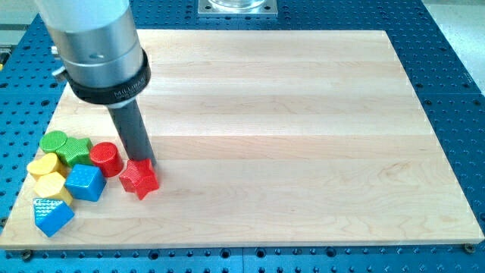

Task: Adjust the triangle into the group of blocks

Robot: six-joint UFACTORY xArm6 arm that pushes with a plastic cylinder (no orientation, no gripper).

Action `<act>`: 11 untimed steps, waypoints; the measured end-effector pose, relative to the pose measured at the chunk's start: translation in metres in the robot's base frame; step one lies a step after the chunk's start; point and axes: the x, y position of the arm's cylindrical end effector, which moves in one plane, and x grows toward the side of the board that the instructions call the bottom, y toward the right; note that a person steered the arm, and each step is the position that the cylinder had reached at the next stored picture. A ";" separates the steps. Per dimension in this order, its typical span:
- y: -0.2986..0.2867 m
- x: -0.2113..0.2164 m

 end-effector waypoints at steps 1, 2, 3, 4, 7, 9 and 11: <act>0.079 -0.002; 0.010 0.039; -0.037 0.039; -0.008 0.048; -0.031 0.104; -0.078 0.104; -0.135 0.103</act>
